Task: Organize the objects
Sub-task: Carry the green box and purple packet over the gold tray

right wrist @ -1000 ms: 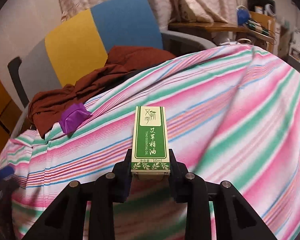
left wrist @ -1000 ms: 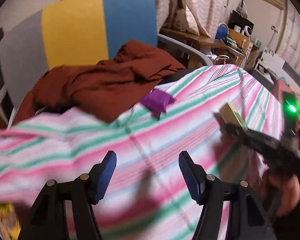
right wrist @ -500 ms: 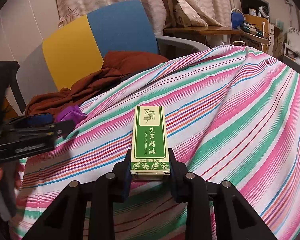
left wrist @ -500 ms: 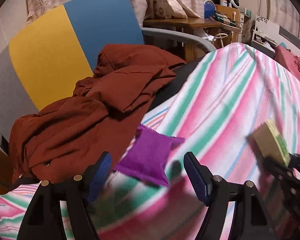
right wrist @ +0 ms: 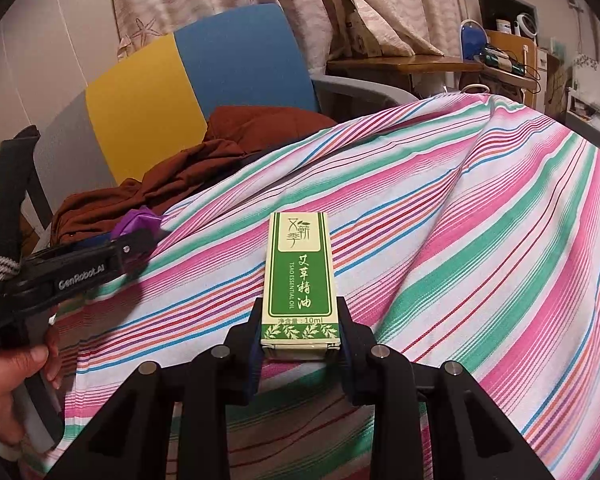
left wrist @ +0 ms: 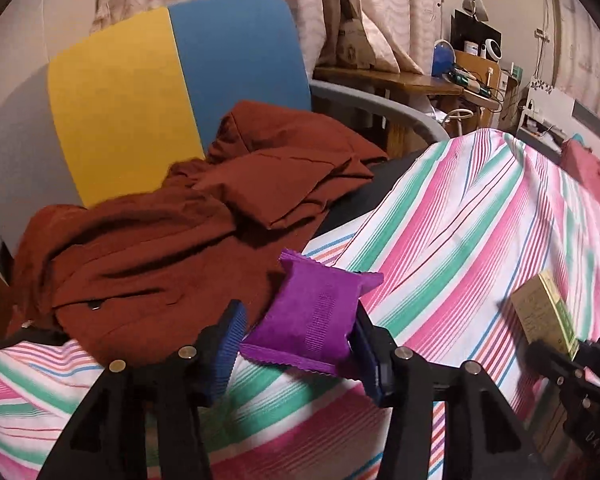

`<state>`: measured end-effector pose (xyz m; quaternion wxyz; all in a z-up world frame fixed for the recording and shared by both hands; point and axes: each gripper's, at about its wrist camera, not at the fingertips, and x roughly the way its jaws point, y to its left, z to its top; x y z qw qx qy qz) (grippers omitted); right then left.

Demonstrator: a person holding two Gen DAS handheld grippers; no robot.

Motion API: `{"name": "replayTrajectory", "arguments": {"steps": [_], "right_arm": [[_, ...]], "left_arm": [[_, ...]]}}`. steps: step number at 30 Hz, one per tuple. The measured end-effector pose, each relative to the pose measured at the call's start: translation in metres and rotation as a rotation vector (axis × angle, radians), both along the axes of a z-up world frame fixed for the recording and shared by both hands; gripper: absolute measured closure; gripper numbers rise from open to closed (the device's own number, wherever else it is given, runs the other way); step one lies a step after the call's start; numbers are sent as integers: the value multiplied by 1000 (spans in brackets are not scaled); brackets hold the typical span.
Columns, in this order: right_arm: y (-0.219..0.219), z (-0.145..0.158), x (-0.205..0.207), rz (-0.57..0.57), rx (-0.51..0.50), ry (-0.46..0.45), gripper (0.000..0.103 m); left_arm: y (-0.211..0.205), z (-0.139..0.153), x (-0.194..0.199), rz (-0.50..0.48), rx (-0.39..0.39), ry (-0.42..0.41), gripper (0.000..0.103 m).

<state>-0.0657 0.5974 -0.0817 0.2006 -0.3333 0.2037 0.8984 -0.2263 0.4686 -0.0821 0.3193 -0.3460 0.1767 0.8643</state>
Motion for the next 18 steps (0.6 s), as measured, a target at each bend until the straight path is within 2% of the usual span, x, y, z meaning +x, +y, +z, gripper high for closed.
{"name": "replayTrajectory", "arguments": {"steps": [3,8,11,18], "right_arm": [[-1,0,-1,-1,14,-7,72],[-3,1,-1,-7,38,-17,72],[-5,2,-1,-21,61,-24,72],[-14,15,8,-66,155,8,72]], "left_arm": [[-4,4,16,5,-1,76,51],[-21,10,38,51,23,123,51],[-35,13,54,61,54,117,51],[-51,15,88,46,55,120,51]]}}
